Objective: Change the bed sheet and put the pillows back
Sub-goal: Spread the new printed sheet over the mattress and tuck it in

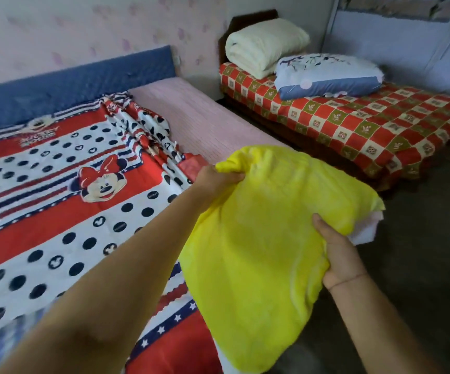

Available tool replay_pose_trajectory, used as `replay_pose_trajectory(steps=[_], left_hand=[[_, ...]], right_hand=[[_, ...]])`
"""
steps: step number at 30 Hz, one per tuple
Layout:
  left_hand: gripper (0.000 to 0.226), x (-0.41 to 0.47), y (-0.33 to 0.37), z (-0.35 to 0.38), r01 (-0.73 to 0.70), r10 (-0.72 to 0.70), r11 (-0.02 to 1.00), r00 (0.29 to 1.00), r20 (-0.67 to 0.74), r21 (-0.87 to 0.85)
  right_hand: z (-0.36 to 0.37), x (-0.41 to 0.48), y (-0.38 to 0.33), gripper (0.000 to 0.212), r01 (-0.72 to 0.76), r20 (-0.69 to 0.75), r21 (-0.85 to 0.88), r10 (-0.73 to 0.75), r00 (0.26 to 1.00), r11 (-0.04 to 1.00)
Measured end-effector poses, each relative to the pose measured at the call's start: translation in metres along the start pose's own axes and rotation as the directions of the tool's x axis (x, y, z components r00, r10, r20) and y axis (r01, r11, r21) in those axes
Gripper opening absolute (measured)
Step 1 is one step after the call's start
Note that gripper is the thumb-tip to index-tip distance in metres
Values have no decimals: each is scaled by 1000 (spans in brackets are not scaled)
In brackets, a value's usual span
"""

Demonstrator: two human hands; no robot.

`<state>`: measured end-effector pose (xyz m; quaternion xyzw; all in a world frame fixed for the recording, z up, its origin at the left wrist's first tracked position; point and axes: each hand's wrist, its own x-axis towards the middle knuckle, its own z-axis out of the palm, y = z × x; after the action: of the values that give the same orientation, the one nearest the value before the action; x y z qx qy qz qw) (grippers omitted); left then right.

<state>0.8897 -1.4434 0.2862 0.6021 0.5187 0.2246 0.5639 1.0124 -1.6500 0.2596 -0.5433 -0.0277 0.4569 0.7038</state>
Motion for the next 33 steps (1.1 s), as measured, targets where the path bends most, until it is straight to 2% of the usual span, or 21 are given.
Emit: replay_pose_trajectory(steps=[1,2,3,5,7,9,12,13,19,22,24,25,26,28,29,30,31,33], left_hand=[[58,-16,-13,-14,17,-18,1000,1000,-18,-7],[49,-34,-25,-28,37,-37,999,999,-25,-12],[37,-49,-38,-43,62,-62,998,997,-48,-5],[37,-79,-64,-72,120,-118,993,989,-94,18],[40,-105,-91,-106,155,-151,988,979,-139,18],[34,-130,-117,-146,187,-176,981,967,-187,44],[43,-159,-158,-209,264,-241,962,940,-241,69],[49,-166,-170,-232,284,-256,956,933,-253,79],[51,-199,-225,-381,316,-252,928,923,-290,199],[56,-208,-237,-459,345,-261,897,918,-299,275],[63,-208,-244,-505,336,-258,889,929,-266,311],[58,-206,-248,-523,321,-249,887,938,-242,332],[48,-203,-254,-539,295,-231,887,949,-213,354],[38,-193,-272,-560,251,-189,877,964,-186,411],[41,-189,-285,-564,239,-177,864,968,-177,444],[50,-187,-301,-564,233,-182,851,972,-151,471],[65,-188,-320,-559,240,-217,844,971,-103,480],[94,-190,-364,-545,258,-313,813,950,17,522]], right_hand=[[3,-14,12,12,-14,10,-20,15,1000,1000],[5,-23,25,5,-37,33,-11,38,999,999],[10,-36,37,6,-64,54,0,64,997,998],[20,-60,68,8,-106,81,-21,107,991,994],[34,-82,101,23,-114,85,-64,119,989,991],[52,-105,133,39,-120,87,-119,131,988,986],[89,-140,182,13,-259,161,-153,283,946,954],[103,-151,199,12,-317,163,-159,342,926,935],[202,-215,317,31,-422,140,-208,454,880,882],[251,-241,379,50,-425,116,-218,455,883,879],[281,-264,414,37,-468,111,-208,496,861,859],[294,-274,433,35,-478,114,-199,505,856,855],[305,-283,451,42,-476,98,-206,502,859,855],[315,-291,492,69,-400,89,-315,447,890,861],[318,-295,506,70,-353,104,-412,428,898,840],[319,-298,519,62,-331,105,-510,440,892,794],[319,-299,531,63,-316,97,-580,449,888,751],[315,-297,547,95,-331,82,-639,489,868,694]])
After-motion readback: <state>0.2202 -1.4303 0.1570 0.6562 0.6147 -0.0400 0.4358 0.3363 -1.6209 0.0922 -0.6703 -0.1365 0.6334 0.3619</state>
